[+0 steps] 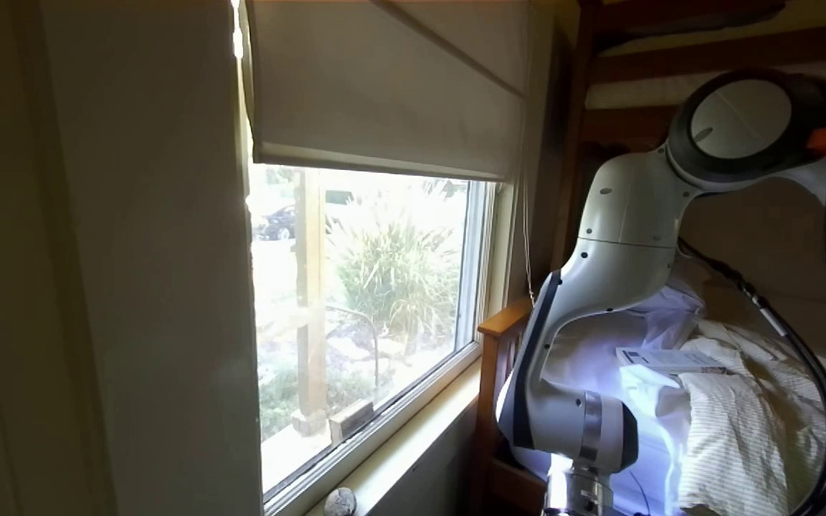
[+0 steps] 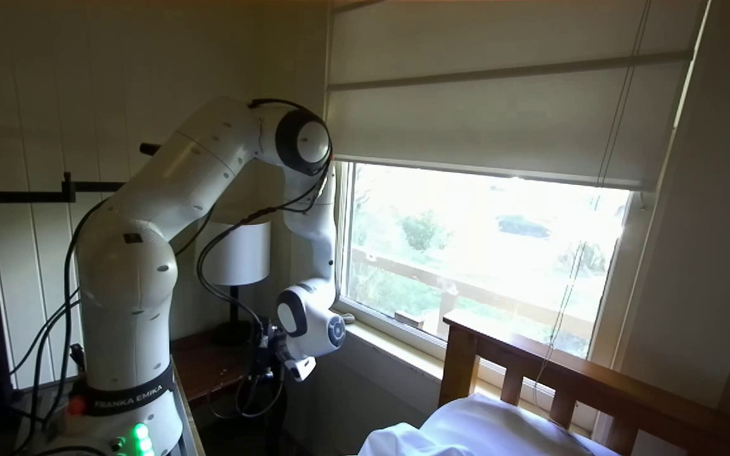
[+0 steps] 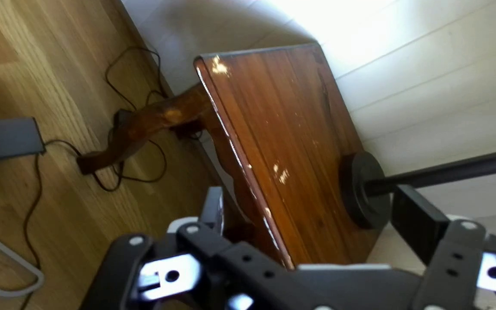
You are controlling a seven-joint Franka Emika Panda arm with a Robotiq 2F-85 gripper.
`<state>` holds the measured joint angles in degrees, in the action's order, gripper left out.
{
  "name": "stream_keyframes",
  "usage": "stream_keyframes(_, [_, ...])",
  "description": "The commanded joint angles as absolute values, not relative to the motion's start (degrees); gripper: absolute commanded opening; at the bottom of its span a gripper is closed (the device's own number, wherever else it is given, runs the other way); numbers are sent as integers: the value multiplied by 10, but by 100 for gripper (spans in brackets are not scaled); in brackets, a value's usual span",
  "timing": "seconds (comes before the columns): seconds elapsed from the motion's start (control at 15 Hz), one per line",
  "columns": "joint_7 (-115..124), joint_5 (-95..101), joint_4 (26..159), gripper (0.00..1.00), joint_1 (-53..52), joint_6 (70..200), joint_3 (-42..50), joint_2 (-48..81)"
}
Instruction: Move the brown table to the right
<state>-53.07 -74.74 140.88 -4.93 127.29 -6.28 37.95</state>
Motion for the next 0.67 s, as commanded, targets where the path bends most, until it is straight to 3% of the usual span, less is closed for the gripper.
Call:
stream_keyframes(0.0, [-665, -856, 1356, 100, -21, 1254, -76, 453])
stream_keyframes(0.6, [-750, -914, 1217, 100, -53, 1137, -58, 659])
